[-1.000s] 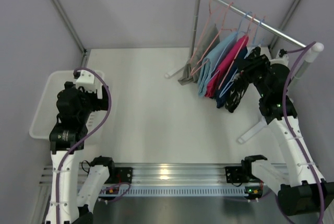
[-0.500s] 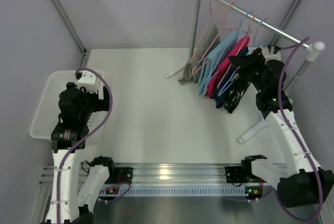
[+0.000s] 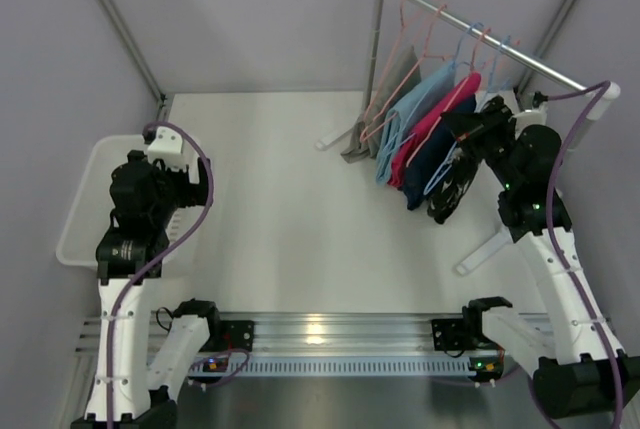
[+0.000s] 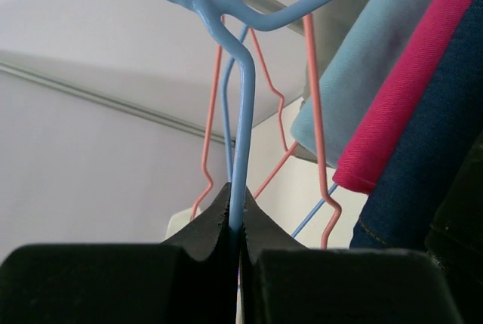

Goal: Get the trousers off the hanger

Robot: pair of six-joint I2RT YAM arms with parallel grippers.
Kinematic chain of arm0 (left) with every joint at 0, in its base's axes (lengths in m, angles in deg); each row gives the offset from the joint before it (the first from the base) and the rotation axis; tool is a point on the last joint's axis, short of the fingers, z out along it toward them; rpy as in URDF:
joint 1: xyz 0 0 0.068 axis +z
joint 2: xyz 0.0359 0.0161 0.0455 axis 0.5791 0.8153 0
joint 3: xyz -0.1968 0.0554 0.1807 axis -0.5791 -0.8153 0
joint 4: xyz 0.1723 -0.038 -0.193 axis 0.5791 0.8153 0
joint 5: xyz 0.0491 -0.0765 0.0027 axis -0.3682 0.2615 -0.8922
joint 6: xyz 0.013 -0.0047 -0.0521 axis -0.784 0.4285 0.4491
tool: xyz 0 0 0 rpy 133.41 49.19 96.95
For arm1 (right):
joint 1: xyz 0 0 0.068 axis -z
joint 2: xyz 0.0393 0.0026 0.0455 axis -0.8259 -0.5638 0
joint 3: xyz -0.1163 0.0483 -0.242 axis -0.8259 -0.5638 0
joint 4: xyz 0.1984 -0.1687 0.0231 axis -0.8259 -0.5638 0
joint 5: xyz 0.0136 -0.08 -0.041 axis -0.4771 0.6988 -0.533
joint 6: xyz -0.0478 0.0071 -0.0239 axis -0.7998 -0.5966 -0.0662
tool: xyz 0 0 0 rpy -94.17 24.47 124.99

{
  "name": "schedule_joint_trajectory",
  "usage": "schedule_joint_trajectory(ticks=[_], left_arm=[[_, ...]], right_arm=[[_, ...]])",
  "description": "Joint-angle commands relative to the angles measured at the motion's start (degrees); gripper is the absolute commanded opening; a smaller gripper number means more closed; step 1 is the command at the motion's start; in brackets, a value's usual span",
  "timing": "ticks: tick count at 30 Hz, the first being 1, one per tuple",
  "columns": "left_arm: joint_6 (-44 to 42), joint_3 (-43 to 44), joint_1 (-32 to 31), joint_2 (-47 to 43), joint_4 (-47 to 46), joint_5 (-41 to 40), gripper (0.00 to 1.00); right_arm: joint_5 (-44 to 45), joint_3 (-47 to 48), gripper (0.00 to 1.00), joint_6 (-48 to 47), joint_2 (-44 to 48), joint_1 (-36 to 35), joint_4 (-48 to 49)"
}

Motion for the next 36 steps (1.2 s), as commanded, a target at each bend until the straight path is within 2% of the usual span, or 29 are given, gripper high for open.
schedule_joint_trajectory(ticks=[1, 12, 23, 29, 36], left_arm=[[1.0, 3.0, -0.3, 0.6, -1.9, 1.3, 0.99], [2.3, 5.0, -0.3, 2.0, -0.5, 2.3, 0.99], [3.4, 9.8, -0.3, 4.8, 0.9, 3.3, 0.99], [4.9, 10.7, -0.3, 4.6, 1.9, 4.1, 0.99], [4.8, 11.7, -0.3, 4.1, 4.9, 4.5, 0.99]], right_arm=[[-2.1, 3.3, 0.0, -3.7, 4.4, -1.3, 10.2], [-5.3, 7.4, 0.0, -8.7, 5.5, -1.3, 16.0], [-7.8, 7.3, 0.0, -7.3, 15.9, -1.3, 5.0], [-10.2, 3.5, 0.0, -8.8, 24.4, -1.3, -1.0], [-19.5, 3.4, 0.0, -14.0, 31.8, -1.3, -5.8]])
